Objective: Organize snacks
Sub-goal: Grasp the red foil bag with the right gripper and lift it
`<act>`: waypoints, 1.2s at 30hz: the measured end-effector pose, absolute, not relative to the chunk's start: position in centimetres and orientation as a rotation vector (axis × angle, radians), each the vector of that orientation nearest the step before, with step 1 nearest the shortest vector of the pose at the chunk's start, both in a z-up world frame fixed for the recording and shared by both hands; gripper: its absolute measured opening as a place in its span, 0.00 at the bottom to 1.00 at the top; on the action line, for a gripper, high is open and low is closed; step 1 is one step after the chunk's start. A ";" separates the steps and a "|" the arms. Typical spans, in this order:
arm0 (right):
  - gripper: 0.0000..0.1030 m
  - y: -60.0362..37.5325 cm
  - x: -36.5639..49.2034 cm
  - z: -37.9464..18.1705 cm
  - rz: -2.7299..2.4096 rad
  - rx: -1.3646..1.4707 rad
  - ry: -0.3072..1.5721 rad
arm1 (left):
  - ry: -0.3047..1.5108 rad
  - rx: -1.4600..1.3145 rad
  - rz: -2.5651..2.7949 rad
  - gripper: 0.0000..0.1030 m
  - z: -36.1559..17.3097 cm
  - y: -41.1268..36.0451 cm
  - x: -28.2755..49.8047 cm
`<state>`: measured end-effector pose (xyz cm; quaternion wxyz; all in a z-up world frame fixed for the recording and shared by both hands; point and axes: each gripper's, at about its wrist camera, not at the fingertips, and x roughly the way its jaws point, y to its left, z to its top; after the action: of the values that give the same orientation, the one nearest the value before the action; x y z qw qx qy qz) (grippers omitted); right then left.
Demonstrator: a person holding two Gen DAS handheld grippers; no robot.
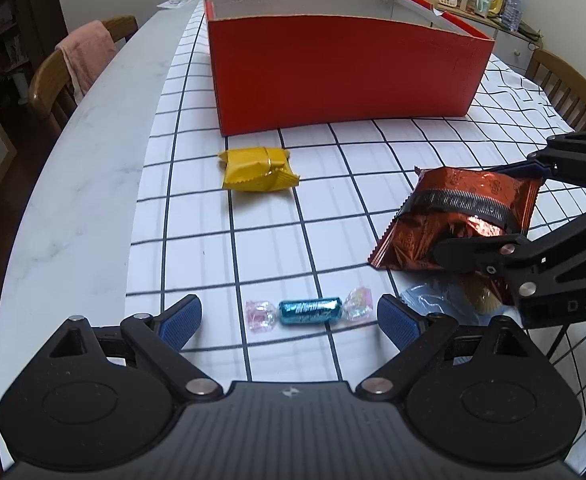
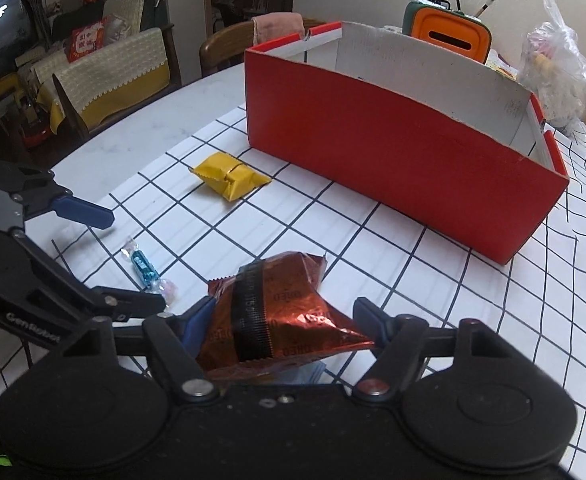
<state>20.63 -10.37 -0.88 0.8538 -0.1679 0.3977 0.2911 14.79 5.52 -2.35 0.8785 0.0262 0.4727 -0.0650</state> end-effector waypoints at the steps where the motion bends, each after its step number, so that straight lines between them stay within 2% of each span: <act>1: 0.68 -10.5 20.6 -0.8 0.614 -0.342 0.835 | 0.983 0.063 -0.139 0.93 -2.3 5.5 14.8; 9: 0.59 -13.0 20.9 0.0 0.607 -0.194 0.824 | 0.904 0.166 -0.294 0.92 -1.7 5.9 14.7; 11: 0.54 -13.8 20.8 0.4 0.621 -0.131 0.814 | 0.902 0.192 -0.341 0.91 -1.8 5.8 14.9; 14: 0.50 -14.8 20.7 0.5 0.647 -0.030 0.800 | 0.911 0.196 -0.387 0.87 -1.9 5.9 15.4; 16: 0.50 -15.2 20.7 0.3 0.649 -0.005 0.798 | 0.928 0.202 -0.390 0.79 -2.1 6.0 15.8; 21: 0.50 -15.3 21.0 -0.1 0.673 -0.009 0.823 | 0.971 0.212 -0.411 0.70 -2.9 5.8 16.3; 25: 0.56 -15.1 20.8 -0.2 0.683 -0.040 0.828 | 0.973 0.237 -0.413 0.65 -2.8 5.3 15.8; 27: 0.65 -15.1 20.6 -0.4 0.683 -0.056 0.829 | 0.978 0.232 -0.401 0.62 -2.8 5.2 15.5; 28: 0.75 -15.0 20.6 -0.4 0.682 -0.067 0.830 | 0.980 0.231 -0.398 0.58 -2.7 5.2 15.3; 29: 0.80 -14.9 20.4 -0.4 0.680 -0.079 0.824 | 0.981 0.231 -0.398 0.56 -2.6 5.1 15.1; 31: 0.80 -14.7 20.2 -0.4 0.684 -0.100 0.812 | 0.978 0.236 -0.399 0.52 -2.6 4.8 14.4; 36: 0.80 -13.9 20.3 -0.2 0.672 -0.148 0.809 | 0.976 0.247 -0.438 0.49 -2.5 3.7 13.0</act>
<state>20.32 -13.89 -0.17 0.8623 -0.0703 0.3856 0.3206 13.03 3.65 -2.52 0.8530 0.1174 0.4639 -0.2082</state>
